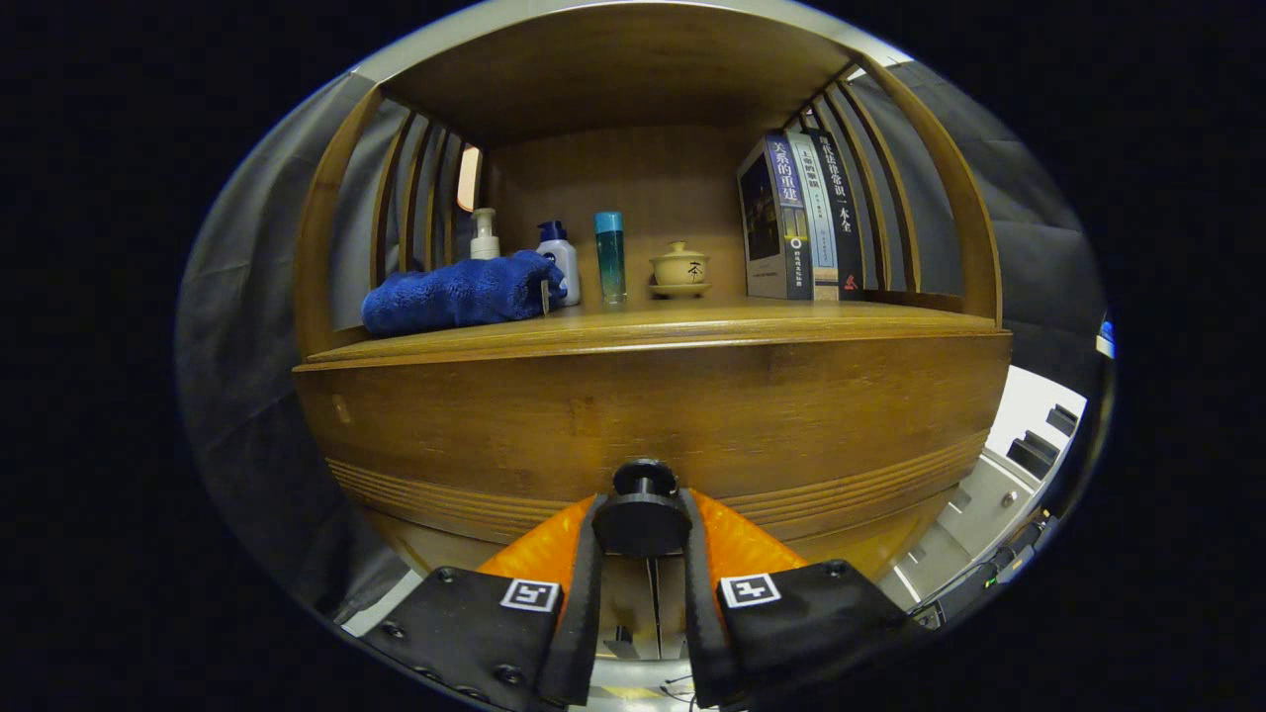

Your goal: Pull open the drawer, take out the items inside it, and place them on the countertop above the cabinet.

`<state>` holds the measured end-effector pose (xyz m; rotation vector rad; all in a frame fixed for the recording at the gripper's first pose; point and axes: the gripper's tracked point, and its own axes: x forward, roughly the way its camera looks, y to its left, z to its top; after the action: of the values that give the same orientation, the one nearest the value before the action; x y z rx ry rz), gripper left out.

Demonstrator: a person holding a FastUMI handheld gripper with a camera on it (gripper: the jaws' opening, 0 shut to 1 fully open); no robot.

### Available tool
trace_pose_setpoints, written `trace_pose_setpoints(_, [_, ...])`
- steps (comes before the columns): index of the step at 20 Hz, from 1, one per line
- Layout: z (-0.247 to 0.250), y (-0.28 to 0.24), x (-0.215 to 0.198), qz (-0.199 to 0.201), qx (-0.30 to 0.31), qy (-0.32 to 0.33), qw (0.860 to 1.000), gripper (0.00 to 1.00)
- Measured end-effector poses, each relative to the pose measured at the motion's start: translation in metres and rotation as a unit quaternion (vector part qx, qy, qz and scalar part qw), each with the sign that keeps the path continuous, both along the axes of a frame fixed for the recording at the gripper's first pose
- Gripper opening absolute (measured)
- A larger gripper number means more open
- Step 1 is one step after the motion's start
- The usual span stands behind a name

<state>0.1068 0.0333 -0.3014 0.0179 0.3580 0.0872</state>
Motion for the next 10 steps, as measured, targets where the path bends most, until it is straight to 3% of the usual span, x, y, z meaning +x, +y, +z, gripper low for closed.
trace_pose_setpoints(3, [-0.001,-0.002,-0.002,-0.004,-0.005,-0.003,1.000,0.35])
trace_pose_setpoints(10, [-0.001,-0.002,-0.014,-0.013,-0.002,0.009,1.000,0.35])
